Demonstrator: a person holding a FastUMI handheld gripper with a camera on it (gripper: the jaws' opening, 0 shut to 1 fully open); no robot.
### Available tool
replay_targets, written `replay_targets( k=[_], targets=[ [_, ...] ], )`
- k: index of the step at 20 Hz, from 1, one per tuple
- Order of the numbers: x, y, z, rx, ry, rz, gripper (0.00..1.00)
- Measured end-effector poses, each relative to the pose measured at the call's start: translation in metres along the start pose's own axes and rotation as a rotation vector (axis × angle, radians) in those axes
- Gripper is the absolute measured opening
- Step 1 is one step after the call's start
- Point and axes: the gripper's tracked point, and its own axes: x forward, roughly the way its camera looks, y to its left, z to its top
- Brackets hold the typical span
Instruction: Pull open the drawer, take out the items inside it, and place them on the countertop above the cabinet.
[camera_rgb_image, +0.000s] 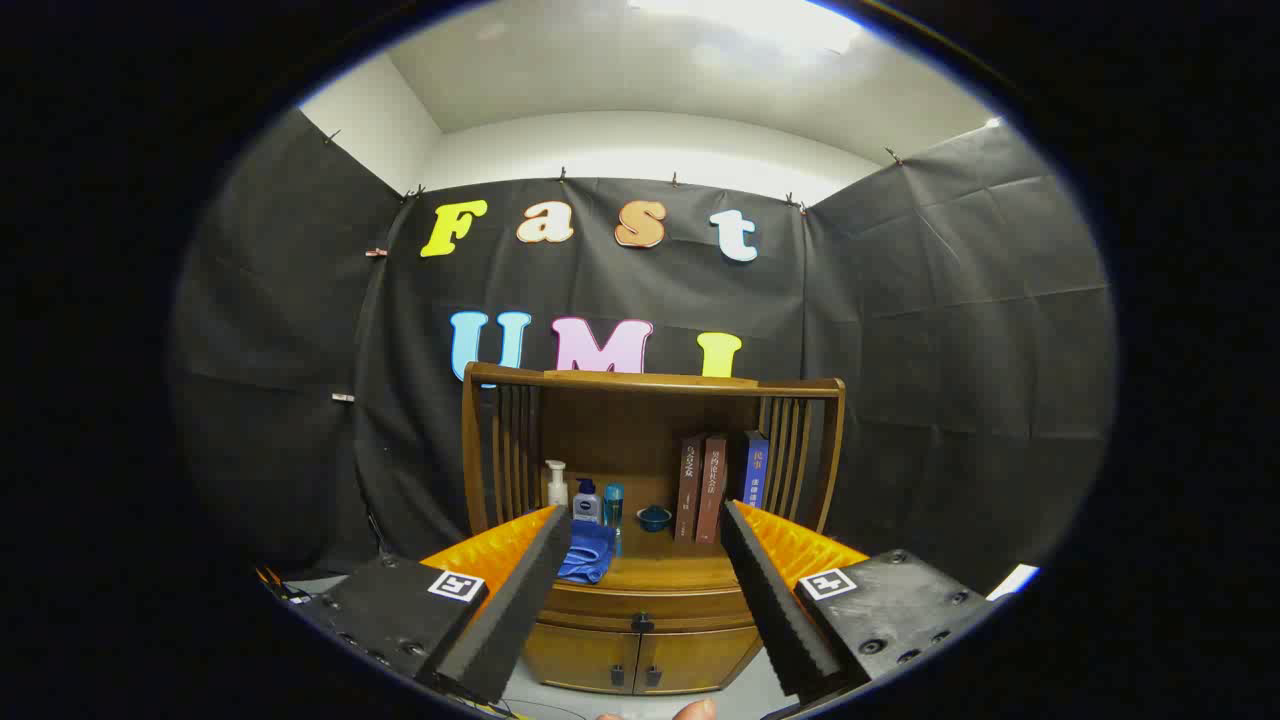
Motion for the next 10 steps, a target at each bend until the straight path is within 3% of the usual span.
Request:
replay_targets(
  k=[10],
  targets=[
    [-0.0032, 0.0027, 0.0021, -0.001, 0.003, 0.010, 0.98]
  ],
)
